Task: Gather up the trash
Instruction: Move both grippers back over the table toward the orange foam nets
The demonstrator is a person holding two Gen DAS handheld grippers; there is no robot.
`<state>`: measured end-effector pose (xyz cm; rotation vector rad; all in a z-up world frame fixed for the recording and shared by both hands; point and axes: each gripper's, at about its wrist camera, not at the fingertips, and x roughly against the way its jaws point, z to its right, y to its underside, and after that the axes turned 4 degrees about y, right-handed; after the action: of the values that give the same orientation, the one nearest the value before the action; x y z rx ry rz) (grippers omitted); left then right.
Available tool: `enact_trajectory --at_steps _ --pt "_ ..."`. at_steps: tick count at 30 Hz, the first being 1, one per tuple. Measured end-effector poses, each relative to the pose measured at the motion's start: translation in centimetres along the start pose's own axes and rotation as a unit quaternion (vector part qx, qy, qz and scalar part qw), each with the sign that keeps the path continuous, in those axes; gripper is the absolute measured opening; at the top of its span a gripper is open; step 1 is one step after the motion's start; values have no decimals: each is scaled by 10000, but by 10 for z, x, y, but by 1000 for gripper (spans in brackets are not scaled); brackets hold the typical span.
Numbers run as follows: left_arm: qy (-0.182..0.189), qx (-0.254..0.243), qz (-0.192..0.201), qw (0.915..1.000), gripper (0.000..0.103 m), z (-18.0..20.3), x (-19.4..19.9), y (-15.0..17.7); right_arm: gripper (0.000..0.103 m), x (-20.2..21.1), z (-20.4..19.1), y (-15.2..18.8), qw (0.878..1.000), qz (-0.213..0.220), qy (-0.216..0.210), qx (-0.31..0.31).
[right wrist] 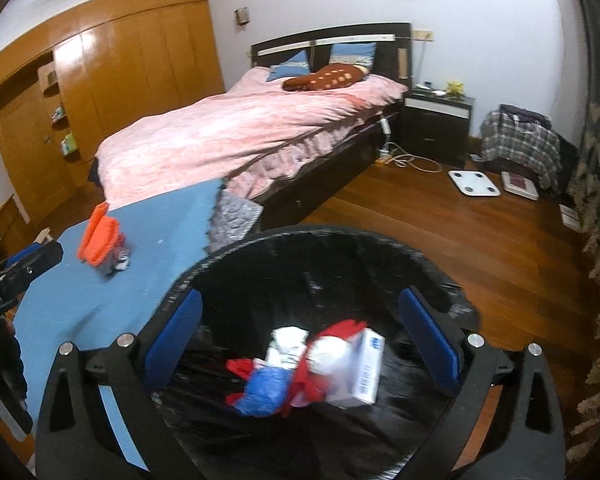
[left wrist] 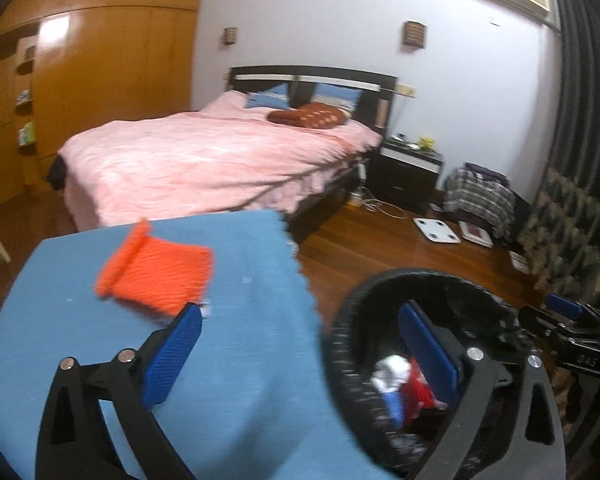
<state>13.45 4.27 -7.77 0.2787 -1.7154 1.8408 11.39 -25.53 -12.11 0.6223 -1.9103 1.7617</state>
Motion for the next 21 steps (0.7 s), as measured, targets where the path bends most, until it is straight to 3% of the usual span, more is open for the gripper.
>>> enact_trajectory --at_steps 11,21 --pt "-920 373 153 9949 97 -93 18 5 96 -44 -95 -28 9969 -47 -583 534" --pt "-1486 636 42 9868 97 -160 1 13 96 -103 -181 -55 9902 -163 -1075 873"
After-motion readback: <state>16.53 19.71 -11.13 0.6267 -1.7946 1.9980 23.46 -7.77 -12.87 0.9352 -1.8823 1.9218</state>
